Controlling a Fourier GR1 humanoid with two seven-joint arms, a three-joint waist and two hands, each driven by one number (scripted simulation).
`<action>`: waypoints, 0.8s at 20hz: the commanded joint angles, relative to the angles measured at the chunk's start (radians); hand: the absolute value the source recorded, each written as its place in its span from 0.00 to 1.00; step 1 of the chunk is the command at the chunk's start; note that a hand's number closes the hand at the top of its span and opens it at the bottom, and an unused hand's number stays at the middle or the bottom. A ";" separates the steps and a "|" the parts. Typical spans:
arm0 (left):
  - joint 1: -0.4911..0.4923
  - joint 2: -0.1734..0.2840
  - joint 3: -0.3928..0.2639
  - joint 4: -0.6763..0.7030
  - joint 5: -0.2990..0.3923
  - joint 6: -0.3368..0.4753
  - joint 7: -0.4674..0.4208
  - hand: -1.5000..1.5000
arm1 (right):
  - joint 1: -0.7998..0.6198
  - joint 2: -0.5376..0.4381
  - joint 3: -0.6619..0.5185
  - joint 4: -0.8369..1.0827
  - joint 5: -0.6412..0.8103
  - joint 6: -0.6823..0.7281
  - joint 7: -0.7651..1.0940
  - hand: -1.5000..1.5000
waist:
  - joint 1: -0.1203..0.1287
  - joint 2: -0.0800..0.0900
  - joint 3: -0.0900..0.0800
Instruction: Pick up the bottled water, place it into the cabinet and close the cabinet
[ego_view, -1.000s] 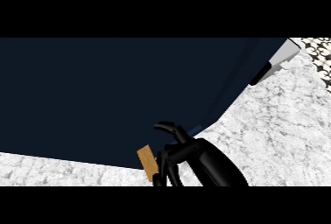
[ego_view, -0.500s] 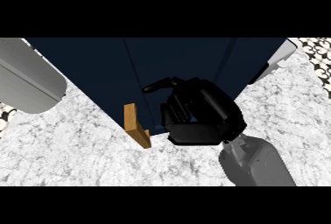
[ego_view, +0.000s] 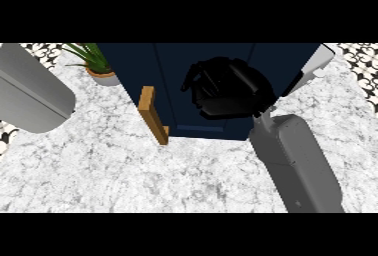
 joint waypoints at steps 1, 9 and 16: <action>0.005 0.004 0.081 0.026 0.059 -0.043 0.027 0.00 | -0.109 -0.003 -0.063 0.159 0.009 0.049 -0.061 1.00 | 0.005 0.009 -0.005; -0.004 0.025 0.080 -0.005 0.109 -0.045 0.088 0.00 | -0.218 0.040 -0.058 0.272 0.003 0.012 -0.054 1.00 | 0.023 0.014 -0.005; -0.034 -0.014 0.048 -0.025 0.073 -0.028 0.098 0.00 | -0.222 0.039 -0.052 0.253 -0.056 0.047 -0.038 1.00 | 0.035 0.015 -0.005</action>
